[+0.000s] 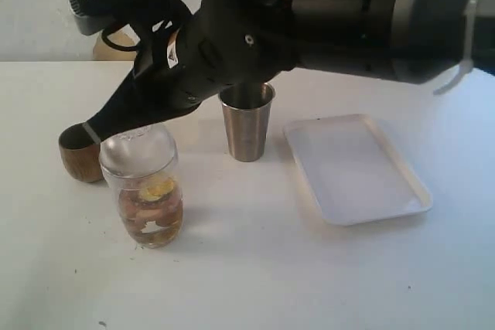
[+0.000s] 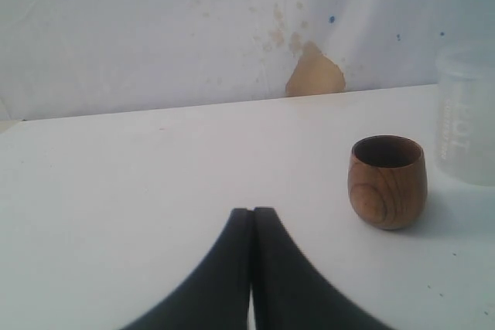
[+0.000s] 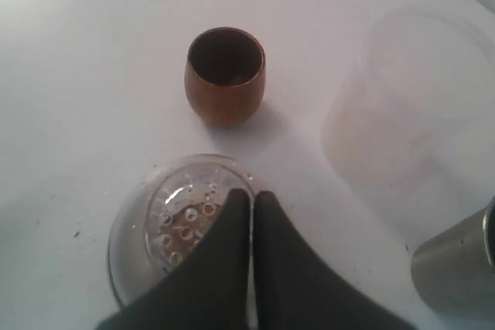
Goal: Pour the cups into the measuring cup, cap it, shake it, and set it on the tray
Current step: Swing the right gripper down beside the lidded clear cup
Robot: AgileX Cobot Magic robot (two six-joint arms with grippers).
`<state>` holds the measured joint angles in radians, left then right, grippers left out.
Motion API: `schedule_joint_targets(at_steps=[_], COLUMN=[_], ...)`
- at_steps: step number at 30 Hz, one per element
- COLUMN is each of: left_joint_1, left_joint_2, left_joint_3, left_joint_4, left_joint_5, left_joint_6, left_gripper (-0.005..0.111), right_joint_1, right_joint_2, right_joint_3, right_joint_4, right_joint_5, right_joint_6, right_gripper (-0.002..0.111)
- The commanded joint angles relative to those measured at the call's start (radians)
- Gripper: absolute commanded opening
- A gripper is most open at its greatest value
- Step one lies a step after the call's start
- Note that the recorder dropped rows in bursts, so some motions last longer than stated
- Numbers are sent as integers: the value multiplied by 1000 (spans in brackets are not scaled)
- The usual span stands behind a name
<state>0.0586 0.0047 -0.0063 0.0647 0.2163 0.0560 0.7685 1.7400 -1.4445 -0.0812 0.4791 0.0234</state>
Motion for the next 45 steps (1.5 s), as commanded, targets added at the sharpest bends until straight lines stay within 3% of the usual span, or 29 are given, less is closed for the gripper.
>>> schedule_joint_targets(at_steps=[1,6,8,9,13,15,20,22,24,27,31,37,45], left_joint_1=[3,3,3,3,3,3,3,3,3,3,3,3,3], left_joint_2=[-5,-5,-5,-5,-5,-5,-5,-5,-5,-5,-5,-5,-5], left_joint_3=[6,6,6,6,6,6,6,6,6,6,6,6,6], left_joint_4=[8,8,8,8,8,8,8,8,8,8,8,8,8], left_joint_5=[-13,-13,-13,-13,-13,-13,-13,-13,-13,-13,-13,-13,-13], left_joint_6=[-1,-1,-1,-1,-1,-1,-1,-1,-1,-1,-1,-1,-1], left_gripper=[0,0,0,0,0,0,0,0,0,0,0,0,0], right_joint_1=[-3,-3,-3,-3,-3,-3,-3,-3,-3,-3,22,39,39], right_joint_2=[-43,-129,-160,-172,-219,-234,-245,-273,-317,-377,-293,-115,69], right_joint_3=[3,3,3,3,3,3,38,139,293,589,859,883,858], right_joint_4=[-7,-23,-23,-23,-23,-23,161,226,224,226,207,-20,131], right_joint_5=[20,44,74,82,88,91,202,94,-121,-587,-1066,-1264,-1466], right_joint_6=[6,6,0,-5,-5,-23,-230,-220,-222,-218,-122,-23,8], right_gripper=[0,2,15,23,84,104,105,105,105,105,105,105,105])
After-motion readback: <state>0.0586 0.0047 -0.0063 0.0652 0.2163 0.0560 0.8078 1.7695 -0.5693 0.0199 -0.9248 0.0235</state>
